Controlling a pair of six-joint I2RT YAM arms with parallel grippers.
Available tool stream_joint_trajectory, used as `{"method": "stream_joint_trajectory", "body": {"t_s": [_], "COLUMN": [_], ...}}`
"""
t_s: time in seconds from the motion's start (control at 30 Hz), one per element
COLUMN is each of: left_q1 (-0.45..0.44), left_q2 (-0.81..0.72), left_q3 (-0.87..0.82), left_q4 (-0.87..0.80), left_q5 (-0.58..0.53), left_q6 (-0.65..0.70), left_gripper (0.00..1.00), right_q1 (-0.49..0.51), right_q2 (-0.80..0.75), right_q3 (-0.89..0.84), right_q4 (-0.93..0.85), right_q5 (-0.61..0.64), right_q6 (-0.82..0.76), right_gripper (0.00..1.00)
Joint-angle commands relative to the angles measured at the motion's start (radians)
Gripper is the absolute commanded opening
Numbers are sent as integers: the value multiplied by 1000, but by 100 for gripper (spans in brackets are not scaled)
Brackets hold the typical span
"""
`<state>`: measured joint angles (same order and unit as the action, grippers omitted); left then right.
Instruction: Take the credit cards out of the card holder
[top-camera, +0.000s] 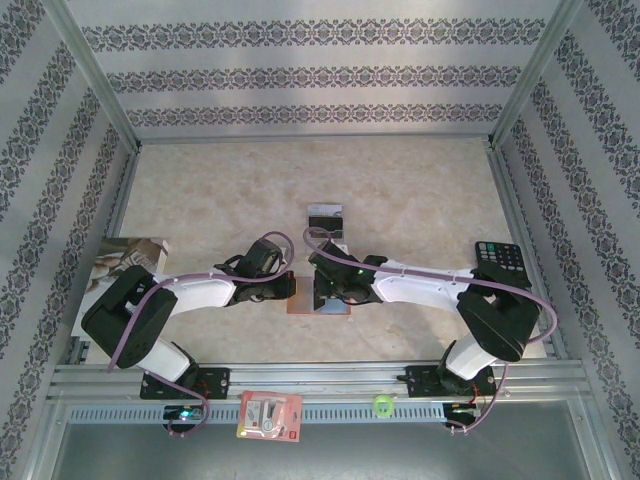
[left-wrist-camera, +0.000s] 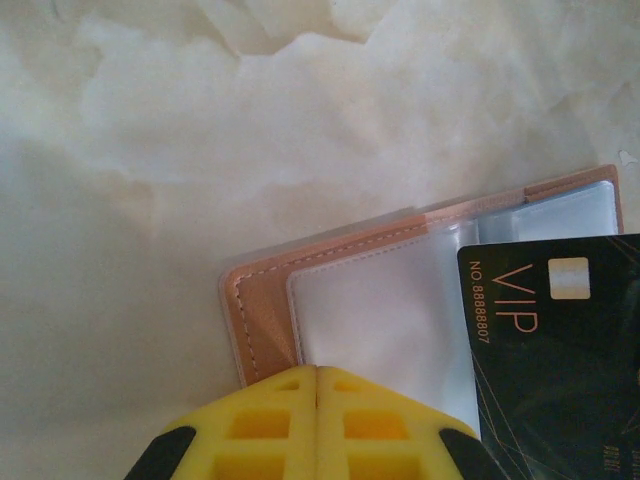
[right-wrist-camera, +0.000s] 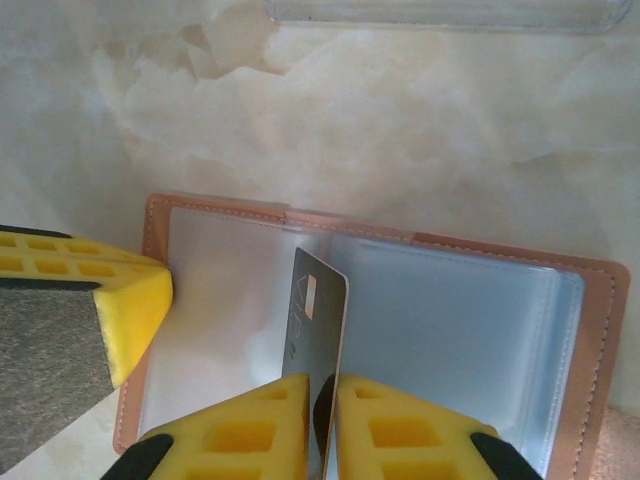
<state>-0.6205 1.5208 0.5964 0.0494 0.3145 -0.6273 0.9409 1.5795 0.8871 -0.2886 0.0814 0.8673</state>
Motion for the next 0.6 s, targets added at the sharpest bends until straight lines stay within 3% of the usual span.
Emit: {"method": "stream_joint_trajectory", "body": {"t_s": [0.0,0.1,0.2,0.27,0.43,0.57], "left_q1": [1,1,2,3,9,17], "left_q2": [25,28,26,22,9,-9], "left_q3": [10,13,16,21,36,47], "left_q4": [1,0,-3,-10,-38,-52], "left_q5": [13,15,18,18,25,32], "left_q6": [23,22,24,26,41,43], "left_gripper": [0,0,0,0,3,12], "right_q1": [8,0,-16,-41,-112,-124], "right_q2": [10,13,-3,-39,-119,-160], "right_q3": [19,15,14,7,65,107], "right_q4": [-11,2,-3,7,-32,-75], "right_q5": [-10,-28,-28,-34,-165,-169], "right_q6": [-14,-14,-44,-104,-502,-747], "right_gripper": [15,16,1,0,0,0]}}
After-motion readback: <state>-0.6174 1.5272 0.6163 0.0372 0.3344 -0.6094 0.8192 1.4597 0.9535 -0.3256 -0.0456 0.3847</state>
